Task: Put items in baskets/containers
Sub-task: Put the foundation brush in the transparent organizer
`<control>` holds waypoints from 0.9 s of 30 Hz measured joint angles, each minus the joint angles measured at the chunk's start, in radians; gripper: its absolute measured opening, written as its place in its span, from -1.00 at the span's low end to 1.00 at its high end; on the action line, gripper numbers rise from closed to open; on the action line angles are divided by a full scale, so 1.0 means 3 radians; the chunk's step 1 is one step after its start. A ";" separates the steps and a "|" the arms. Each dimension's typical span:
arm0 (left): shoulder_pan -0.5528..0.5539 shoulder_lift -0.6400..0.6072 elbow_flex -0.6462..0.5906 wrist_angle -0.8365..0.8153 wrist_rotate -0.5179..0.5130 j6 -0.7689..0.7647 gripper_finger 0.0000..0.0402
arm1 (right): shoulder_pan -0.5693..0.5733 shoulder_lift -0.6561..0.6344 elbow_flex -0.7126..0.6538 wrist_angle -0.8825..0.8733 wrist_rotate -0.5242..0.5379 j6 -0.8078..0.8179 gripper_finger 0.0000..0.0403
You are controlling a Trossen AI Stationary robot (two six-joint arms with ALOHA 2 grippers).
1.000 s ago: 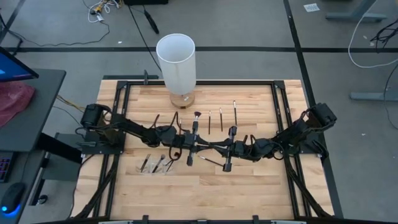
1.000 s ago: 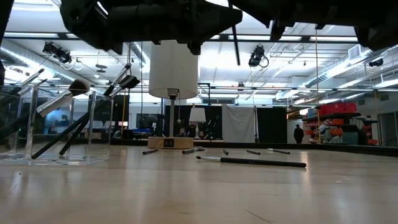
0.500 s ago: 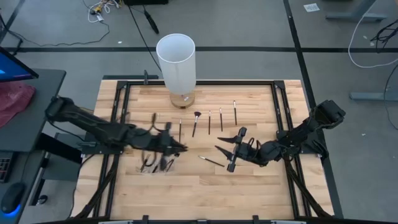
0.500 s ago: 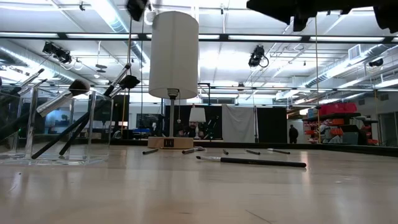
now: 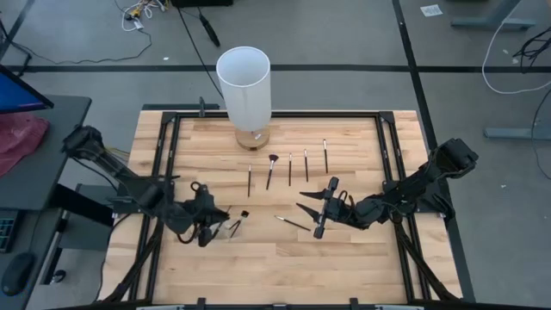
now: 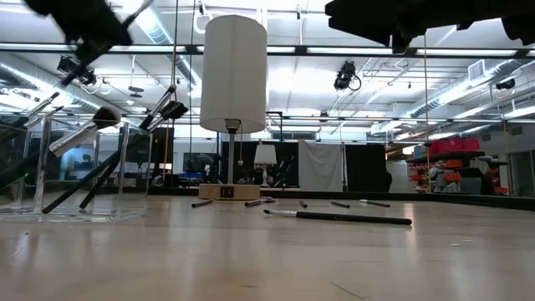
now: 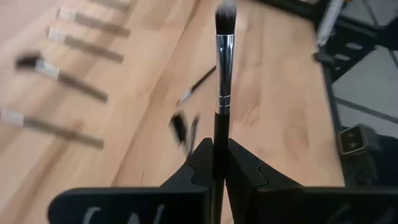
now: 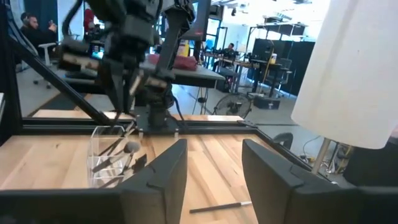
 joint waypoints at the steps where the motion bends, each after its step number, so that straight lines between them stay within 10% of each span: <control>1: -0.0027 0.0000 -0.0070 0.0010 -0.0010 -0.0120 -0.88 | 0.0000 0.0000 0.0000 -0.0002 0.0000 0.0005 -0.24; 27: -0.0315 0.0003 -0.0498 -0.0087 0.0257 -0.0907 -0.85 | -0.0052 0.0001 0.0000 0.0012 -0.0001 0.0009 -0.24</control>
